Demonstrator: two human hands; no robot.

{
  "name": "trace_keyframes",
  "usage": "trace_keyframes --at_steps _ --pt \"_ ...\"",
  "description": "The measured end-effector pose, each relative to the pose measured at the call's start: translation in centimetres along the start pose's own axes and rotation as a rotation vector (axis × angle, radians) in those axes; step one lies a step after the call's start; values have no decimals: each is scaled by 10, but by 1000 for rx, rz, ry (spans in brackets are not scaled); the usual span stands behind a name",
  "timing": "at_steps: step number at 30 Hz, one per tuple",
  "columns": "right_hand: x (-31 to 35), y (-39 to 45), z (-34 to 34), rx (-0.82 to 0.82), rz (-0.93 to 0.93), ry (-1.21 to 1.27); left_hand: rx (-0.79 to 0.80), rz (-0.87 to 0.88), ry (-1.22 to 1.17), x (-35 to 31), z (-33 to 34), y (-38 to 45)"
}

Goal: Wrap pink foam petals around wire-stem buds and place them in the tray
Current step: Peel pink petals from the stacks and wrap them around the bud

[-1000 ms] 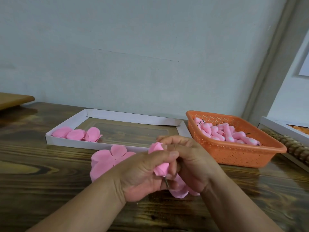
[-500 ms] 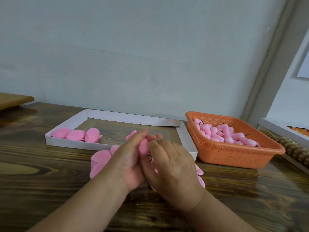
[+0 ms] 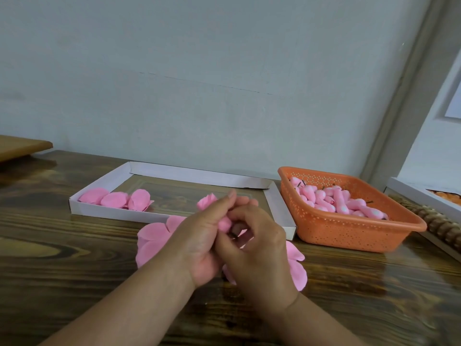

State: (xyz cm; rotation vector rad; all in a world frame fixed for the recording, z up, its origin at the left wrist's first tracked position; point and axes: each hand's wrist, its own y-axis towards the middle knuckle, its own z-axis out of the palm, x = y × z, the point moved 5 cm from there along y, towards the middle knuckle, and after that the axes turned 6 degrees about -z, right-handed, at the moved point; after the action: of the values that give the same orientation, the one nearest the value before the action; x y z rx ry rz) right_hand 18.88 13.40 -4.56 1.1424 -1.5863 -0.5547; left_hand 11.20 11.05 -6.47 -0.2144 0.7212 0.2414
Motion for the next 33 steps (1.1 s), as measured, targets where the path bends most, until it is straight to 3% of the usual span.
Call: trace_keyframes --at_steps 5,10,13,15,18,21,26,33 --pt "-10 3 1 115 318 438 95 32 124 -2 2 -1" --pt "-17 3 8 202 502 929 132 112 221 -7 0 0" --pt "-17 1 10 247 579 1073 120 180 364 -8 0 0" --pt "-18 5 3 283 552 920 95 214 404 -9 1 -1" --pt "-12 21 -19 305 327 471 -25 321 553 -14 1 -4" --pt "-7 30 -36 255 228 361 -197 420 805 -17 0 -7" --pt "-2 30 -35 383 -15 59 -226 523 1020 -19 2 -7" --pt "1 39 -40 495 -103 104 -88 605 1174 -14 12 -12"
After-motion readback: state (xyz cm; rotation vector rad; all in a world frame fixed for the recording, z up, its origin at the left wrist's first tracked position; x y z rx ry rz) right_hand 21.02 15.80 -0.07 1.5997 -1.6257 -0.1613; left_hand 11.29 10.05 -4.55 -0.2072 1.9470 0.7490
